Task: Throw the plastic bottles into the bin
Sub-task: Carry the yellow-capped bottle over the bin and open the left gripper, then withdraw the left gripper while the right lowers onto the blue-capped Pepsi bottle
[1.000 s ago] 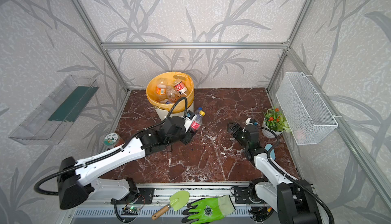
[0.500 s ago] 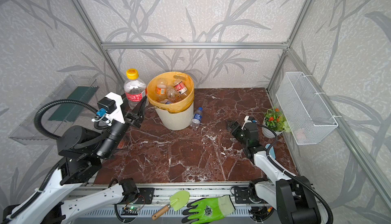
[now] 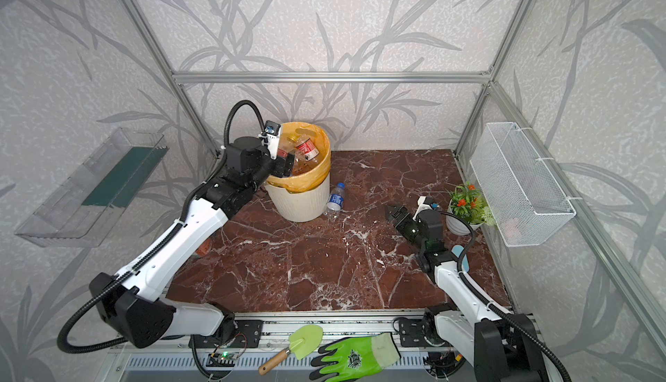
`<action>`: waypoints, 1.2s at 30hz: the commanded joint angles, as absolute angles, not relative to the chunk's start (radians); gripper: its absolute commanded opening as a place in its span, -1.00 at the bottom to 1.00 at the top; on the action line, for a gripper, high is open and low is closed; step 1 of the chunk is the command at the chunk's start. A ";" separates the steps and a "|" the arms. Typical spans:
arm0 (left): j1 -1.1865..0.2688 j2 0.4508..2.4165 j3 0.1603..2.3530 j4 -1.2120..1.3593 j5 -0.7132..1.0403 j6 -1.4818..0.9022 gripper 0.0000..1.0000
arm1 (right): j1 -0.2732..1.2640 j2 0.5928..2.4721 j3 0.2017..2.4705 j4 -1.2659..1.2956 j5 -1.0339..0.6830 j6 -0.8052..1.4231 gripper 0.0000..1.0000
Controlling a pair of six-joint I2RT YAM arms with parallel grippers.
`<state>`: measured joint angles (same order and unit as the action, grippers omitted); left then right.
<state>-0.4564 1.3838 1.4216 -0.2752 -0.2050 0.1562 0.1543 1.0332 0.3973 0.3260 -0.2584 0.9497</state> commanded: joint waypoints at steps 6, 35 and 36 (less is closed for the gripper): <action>-0.458 1.108 1.341 -0.209 -0.182 0.247 0.98 | 0.154 1.032 0.454 0.280 -0.240 0.917 0.97; -0.455 0.502 0.722 -0.445 -0.643 -0.274 0.98 | 0.422 1.767 0.950 0.273 -0.369 0.842 0.73; -0.455 0.491 0.702 -0.448 -0.652 -0.294 0.98 | 0.428 1.788 0.974 0.260 -0.376 0.836 0.72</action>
<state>-0.4568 0.5110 0.7399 -0.3546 -0.5652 -0.1703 0.4141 1.7390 0.9165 0.2859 -0.3351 0.8639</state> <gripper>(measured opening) 0.991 0.866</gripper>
